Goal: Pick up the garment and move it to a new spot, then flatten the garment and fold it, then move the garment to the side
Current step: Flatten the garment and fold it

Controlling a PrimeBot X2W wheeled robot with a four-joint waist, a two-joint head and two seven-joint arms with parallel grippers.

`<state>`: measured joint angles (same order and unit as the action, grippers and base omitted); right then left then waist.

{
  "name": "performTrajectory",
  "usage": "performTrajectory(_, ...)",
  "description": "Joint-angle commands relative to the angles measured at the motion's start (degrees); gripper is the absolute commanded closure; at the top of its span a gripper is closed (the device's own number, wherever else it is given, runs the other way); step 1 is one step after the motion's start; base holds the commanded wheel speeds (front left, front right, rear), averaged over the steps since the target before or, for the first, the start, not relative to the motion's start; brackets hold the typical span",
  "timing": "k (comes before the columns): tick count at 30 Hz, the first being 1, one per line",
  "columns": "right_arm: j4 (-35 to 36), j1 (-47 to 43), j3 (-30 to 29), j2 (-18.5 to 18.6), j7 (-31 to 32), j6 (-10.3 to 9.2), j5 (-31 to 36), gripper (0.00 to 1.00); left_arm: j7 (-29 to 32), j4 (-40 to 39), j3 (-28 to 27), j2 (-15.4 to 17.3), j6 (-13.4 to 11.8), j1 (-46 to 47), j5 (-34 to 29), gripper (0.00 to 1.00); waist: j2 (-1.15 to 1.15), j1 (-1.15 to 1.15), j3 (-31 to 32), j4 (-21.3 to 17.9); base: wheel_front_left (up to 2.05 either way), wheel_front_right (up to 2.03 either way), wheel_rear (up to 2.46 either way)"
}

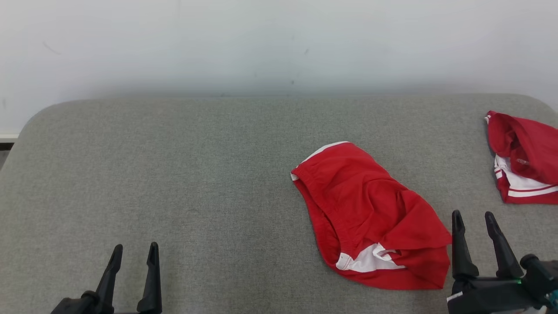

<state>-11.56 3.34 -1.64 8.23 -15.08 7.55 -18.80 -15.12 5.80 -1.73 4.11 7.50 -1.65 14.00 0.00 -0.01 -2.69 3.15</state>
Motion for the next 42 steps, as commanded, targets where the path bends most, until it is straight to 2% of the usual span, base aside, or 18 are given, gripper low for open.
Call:
performTrajectory(1, 1.6, -1.7, 0.3, 0.0, -0.1, -0.15, 1.0, 0.0, 0.0, -0.4, -0.1, 0.3, -0.1, -0.5, -0.3, 0.0, 0.0, 0.01, 0.2, -0.3, 0.0, 0.0, 0.0)
performTrajectory(6, 4.5, -3.9, 0.7, -0.7, -0.1, -0.15, 2.1, 0.0, 0.0, -0.7, 1.3, 0.5, -0.1, 0.0, -0.6, 0.0, 0.0, 0.01, -0.5, -1.5, 0.0, 0.0, 0.0)
performTrajectory(9, 5.2, -3.7, 1.3, -1.0, -0.1, -0.15, 2.8, 0.0, 0.0, -0.4, 4.7, 1.0, -0.1, 2.1, -0.9, 0.0, 0.0, 0.01, -1.3, -2.6, 0.0, 0.0, 0.0)
performTrajectory(16, 5.4, -2.1, 3.4, -1.4, -0.1, -0.15, 3.2, 0.0, 0.0, 4.1, 20.3, 3.1, -0.1, 9.5, 1.0, 0.0, 0.0, 0.01, -3.1, -6.2, 0.0, 0.0, 0.0)
performTrajectory(17, 5.4, -2.1, 3.4, -1.4, -0.1, -0.15, 3.2, 0.0, 0.0, 4.1, 20.3, 3.1, -0.1, 9.5, 1.0, 0.0, 0.0, 0.01, -3.1, -6.2, 0.0, 0.0, 0.0)
performTrajectory(25, 4.4, -0.3, 5.6, -2.1, -0.1, -0.15, 2.5, 0.0, 0.0, 15.0, 37.6, 4.7, -0.1, 18.5, 5.5, 0.0, 0.0, 0.01, -6.1, -12.3, 0.0, 0.0, 0.0)
performTrajectory(32, 4.5, 1.0, 6.3, -2.6, -0.1, -0.15, 2.5, 0.0, 0.0, 23.1, 42.3, 5.1, -0.1, 22.8, 9.2, 0.0, 0.0, 0.01, -8.2, -16.3, 0.0, 0.0, 0.0)
performTrajectory(36, 4.7, 1.2, 5.7, -2.7, -0.1, -0.15, 2.6, 0.0, 0.0, 25.2, 44.6, 4.6, -0.1, 24.9, 10.9, 0.0, 0.0, 0.01, -8.9, -16.9, 0.0, 0.0, 0.0)
performTrajectory(37, 4.6, 1.2, 5.6, -2.7, -0.1, -0.15, 2.6, 0.0, 0.0, 25.5, 44.9, 4.4, -0.1, 25.3, 11.5, 0.08, 0.0, 0.01, -9.0, -16.9, 0.0, 0.0, 0.0)
performTrajectory(38, 4.6, 1.2, 5.4, -2.8, -0.1, -0.15, 2.7, 0.0, 0.0, 25.7, 44.8, 4.2, -0.1, 25.7, 12.0, 0.71, 0.0, 0.01, -9.1, -16.9, 0.0, 0.0, 0.0)
performTrajectory(39, 4.6, 1.2, 5.3, -2.9, -0.1, -0.15, 2.9, 0.0, 0.0, 25.7, 44.5, 4.0, -0.1, 26.2, 12.4, 1.0, 0.0, 0.01, -9.1, -16.7, 0.0, 0.0, 0.0)
performTrajectory(42, 4.6, 1.1, 5.2, -3.0, -0.1, -0.15, 3.2, 0.0, 0.0, 25.6, 42.4, 3.4, -0.1, 26.7, 12.5, 1.0, 0.0, 0.01, -8.8, -15.5, 0.0, 0.0, 0.0)
